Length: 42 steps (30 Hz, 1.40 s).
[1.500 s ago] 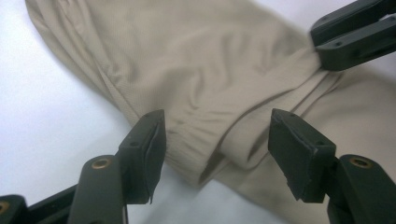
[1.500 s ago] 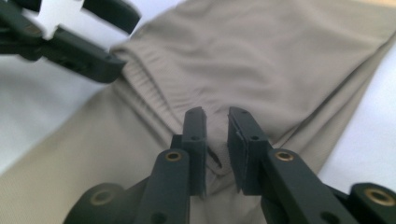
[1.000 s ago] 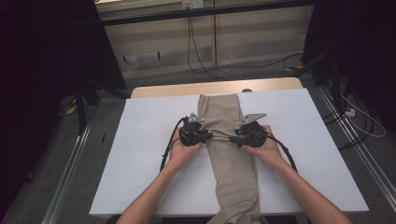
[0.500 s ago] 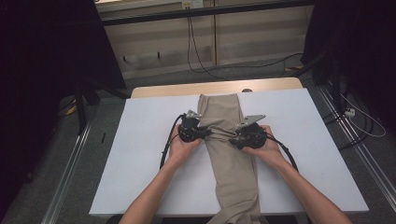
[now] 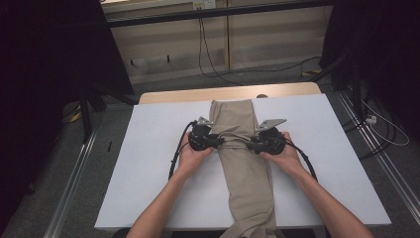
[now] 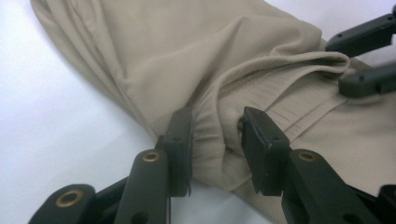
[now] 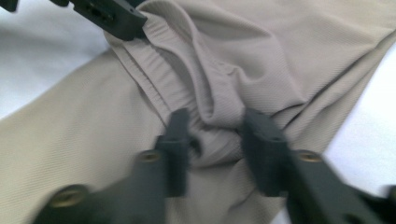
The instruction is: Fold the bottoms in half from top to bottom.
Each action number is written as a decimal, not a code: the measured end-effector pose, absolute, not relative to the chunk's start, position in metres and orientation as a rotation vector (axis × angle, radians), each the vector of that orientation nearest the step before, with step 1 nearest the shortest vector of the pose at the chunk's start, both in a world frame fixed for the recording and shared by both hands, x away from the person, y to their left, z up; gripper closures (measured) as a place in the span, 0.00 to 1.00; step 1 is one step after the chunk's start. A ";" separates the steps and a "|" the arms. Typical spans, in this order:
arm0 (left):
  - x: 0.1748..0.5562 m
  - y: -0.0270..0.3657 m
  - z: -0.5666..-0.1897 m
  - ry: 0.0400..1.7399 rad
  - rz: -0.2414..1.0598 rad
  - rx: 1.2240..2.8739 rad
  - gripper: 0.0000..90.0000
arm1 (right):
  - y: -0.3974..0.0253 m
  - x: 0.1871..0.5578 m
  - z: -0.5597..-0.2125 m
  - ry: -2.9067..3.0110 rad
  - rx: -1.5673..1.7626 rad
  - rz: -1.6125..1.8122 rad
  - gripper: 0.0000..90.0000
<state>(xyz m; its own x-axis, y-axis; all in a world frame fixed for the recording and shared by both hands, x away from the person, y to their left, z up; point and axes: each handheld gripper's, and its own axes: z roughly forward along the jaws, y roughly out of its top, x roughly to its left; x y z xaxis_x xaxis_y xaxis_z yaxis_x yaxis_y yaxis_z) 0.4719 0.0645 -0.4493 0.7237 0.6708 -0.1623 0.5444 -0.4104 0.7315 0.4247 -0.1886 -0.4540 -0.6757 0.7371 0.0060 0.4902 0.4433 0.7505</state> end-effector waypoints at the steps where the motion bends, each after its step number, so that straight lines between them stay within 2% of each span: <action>1: 0.473 0.064 -0.449 0.925 0.192 2.108 0.73 | -0.186 0.425 -0.455 2.383 1.042 1.071 0.59; 2: 0.474 0.062 -0.449 0.933 0.202 2.109 0.80 | -0.182 0.425 -0.457 2.383 1.031 1.072 0.53; 5: 0.478 0.059 -0.447 0.948 0.213 2.123 0.84 | -0.178 0.427 -0.458 2.386 1.019 1.050 0.53; 9: 0.483 0.060 -0.443 0.956 0.185 2.128 0.91 | -0.178 0.428 -0.458 2.380 1.037 1.050 0.64; 11: 0.485 0.061 -0.443 0.967 0.167 2.113 0.93 | -0.182 0.429 -0.453 2.366 1.051 1.089 0.74; 16: 0.483 0.061 -0.440 0.945 0.146 2.116 0.93 | -0.187 0.431 -0.451 2.354 1.073 1.074 0.75; 17: 0.481 0.061 -0.437 0.932 0.135 2.114 0.94 | -0.188 0.431 -0.450 2.360 1.082 1.083 0.96; 31: 0.477 0.063 -0.419 0.894 0.125 2.093 0.94 | -0.198 0.426 -0.434 2.339 1.088 1.182 0.98; 37: 0.452 0.059 -0.402 0.811 0.133 2.108 0.94 | -0.208 0.411 -0.419 2.334 1.075 1.236 0.99; 42: 0.423 0.055 -0.389 0.730 0.114 2.134 0.94 | -0.220 0.383 -0.407 2.343 1.058 1.279 0.99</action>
